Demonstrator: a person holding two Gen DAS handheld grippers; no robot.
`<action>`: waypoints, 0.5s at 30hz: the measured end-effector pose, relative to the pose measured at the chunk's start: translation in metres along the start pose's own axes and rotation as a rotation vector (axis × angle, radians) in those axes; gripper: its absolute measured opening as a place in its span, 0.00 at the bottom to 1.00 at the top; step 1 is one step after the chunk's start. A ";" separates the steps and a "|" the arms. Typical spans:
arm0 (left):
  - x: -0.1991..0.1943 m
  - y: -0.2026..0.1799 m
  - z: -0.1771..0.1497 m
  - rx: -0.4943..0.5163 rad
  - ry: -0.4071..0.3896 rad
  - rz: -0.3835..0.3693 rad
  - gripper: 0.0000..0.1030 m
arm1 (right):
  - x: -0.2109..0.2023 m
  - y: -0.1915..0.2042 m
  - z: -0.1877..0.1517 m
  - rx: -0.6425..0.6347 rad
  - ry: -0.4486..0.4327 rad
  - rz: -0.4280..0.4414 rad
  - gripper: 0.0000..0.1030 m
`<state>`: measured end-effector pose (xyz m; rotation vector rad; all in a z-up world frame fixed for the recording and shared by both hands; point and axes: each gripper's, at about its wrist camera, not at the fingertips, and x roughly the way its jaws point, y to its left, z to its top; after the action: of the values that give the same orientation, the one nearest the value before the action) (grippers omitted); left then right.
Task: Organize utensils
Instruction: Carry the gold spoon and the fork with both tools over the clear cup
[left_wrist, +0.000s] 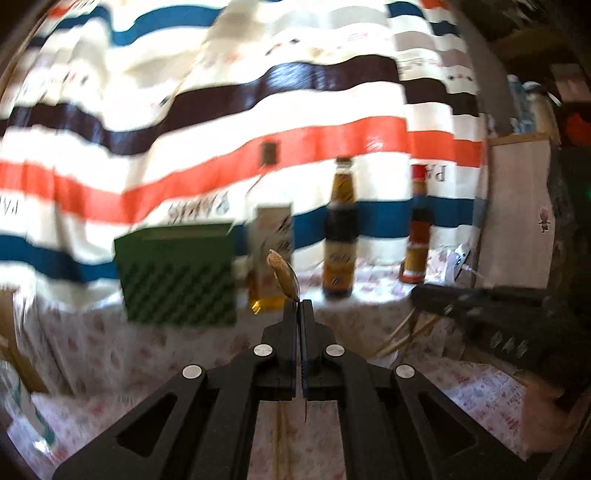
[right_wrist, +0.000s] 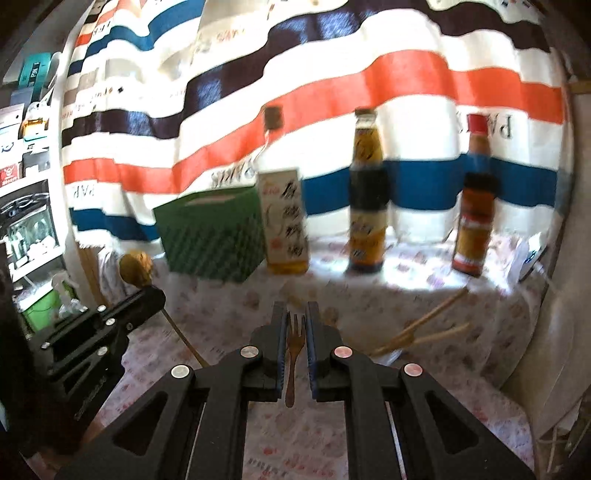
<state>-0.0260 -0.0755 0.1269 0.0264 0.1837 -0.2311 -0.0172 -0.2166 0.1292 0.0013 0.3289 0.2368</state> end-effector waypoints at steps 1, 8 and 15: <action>0.003 -0.006 0.007 0.007 -0.005 -0.008 0.01 | 0.000 -0.003 0.002 0.004 -0.009 -0.004 0.11; 0.031 -0.035 0.048 -0.047 -0.047 -0.092 0.01 | 0.009 -0.046 0.027 0.096 -0.059 -0.034 0.11; 0.083 -0.044 0.047 -0.106 -0.016 -0.140 0.01 | 0.034 -0.095 0.033 0.186 -0.113 -0.114 0.11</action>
<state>0.0515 -0.1391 0.1574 -0.0937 0.1817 -0.3610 0.0465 -0.3000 0.1460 0.1784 0.2363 0.0920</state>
